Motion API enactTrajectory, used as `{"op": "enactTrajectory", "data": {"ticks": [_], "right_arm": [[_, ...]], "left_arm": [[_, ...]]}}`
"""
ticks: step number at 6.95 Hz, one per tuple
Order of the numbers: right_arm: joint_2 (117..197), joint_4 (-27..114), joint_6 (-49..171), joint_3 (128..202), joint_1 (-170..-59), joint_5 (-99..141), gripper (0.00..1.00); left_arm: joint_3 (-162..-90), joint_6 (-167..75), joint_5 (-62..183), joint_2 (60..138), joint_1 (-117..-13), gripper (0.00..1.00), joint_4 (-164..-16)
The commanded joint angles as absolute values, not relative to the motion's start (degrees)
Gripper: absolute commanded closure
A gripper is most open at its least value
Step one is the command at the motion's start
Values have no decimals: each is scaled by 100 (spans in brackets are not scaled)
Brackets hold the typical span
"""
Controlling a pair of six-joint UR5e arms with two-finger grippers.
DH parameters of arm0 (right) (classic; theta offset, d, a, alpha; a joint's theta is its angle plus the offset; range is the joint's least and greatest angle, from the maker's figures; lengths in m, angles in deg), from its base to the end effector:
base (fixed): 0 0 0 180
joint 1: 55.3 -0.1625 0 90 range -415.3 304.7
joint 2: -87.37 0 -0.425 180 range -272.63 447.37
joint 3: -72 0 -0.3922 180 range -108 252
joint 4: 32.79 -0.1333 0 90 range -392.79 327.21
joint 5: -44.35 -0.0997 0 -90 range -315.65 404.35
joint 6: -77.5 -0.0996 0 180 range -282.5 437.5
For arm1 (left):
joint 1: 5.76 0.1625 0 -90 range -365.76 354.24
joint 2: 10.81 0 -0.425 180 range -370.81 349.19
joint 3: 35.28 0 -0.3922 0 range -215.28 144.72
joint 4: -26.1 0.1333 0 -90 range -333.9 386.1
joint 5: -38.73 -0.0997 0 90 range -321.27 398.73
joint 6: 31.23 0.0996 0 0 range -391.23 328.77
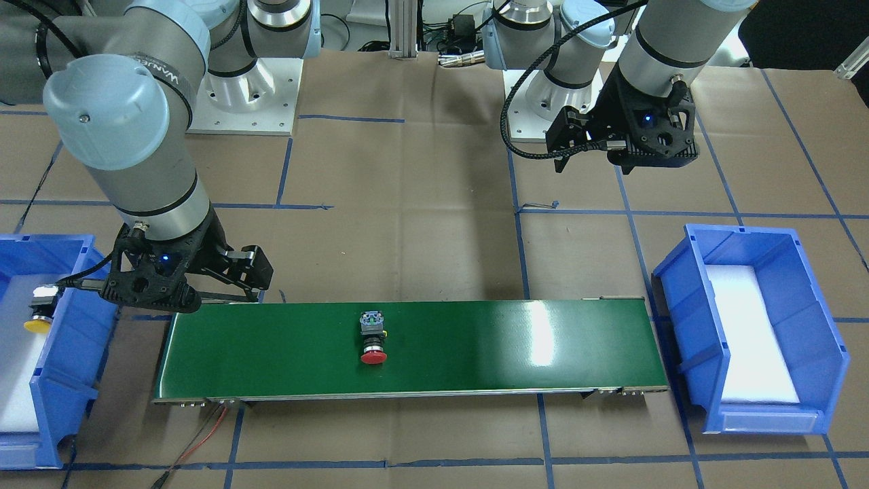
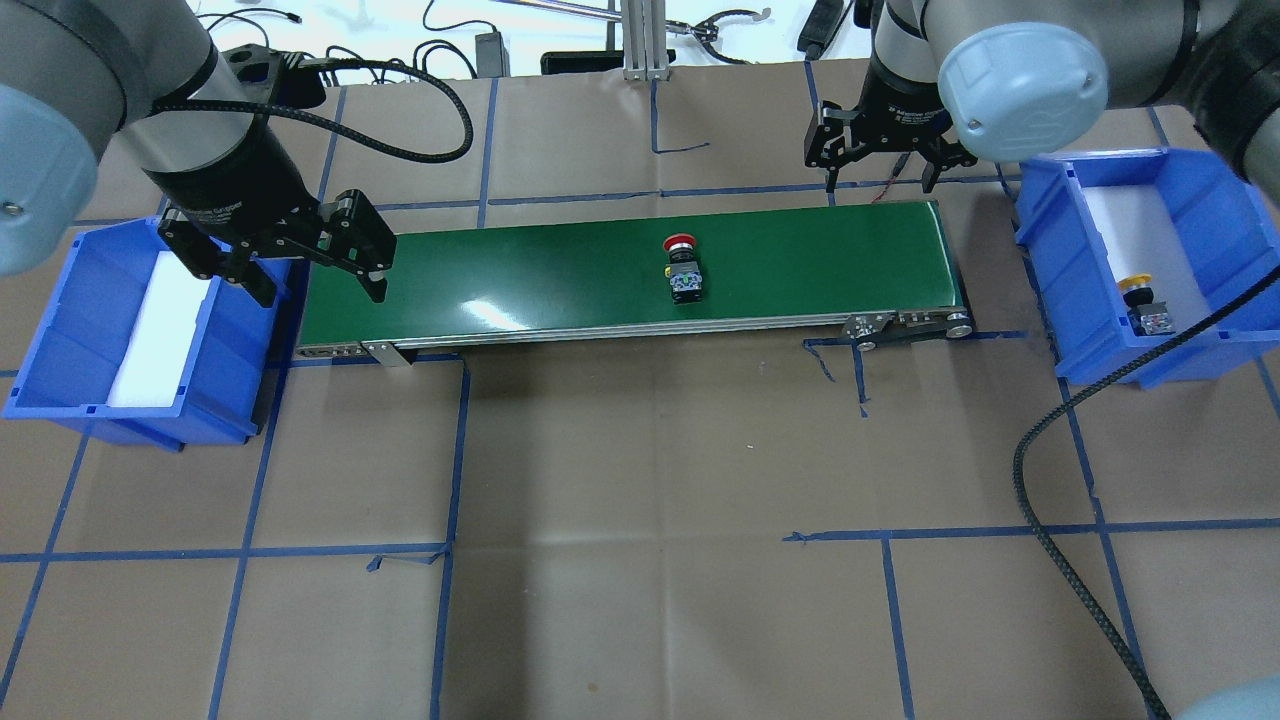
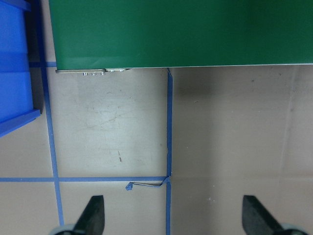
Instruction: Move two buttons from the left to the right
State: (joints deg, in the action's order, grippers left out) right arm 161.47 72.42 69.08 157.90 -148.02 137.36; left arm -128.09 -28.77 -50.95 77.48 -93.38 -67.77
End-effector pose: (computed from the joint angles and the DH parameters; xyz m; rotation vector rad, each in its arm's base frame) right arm 0.1567 -0.5990 0.3977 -0.1562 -3.0896 0.0995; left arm -0.1142 -0.4753 0.4719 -0.0018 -3.1294 -0.1353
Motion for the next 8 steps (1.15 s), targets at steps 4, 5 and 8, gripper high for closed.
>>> {"op": "enactTrajectory", "data": {"ticks": [4,5,8], "right_arm": [[15892,7558,6923,15787,-14803,13743,0],[15821,7593,6915,15787,-14803,13734,0],[15681,7915,6923,15874,-14847,13717,0]], "left_arm": [[-12809,-2877,-5100,7752,-9338,0,-6777],[-12809,-2877,-5100,7752,-9338,0,-6777],[-12809,-2877,-5100,7752,-9338,0,-6777]]}}
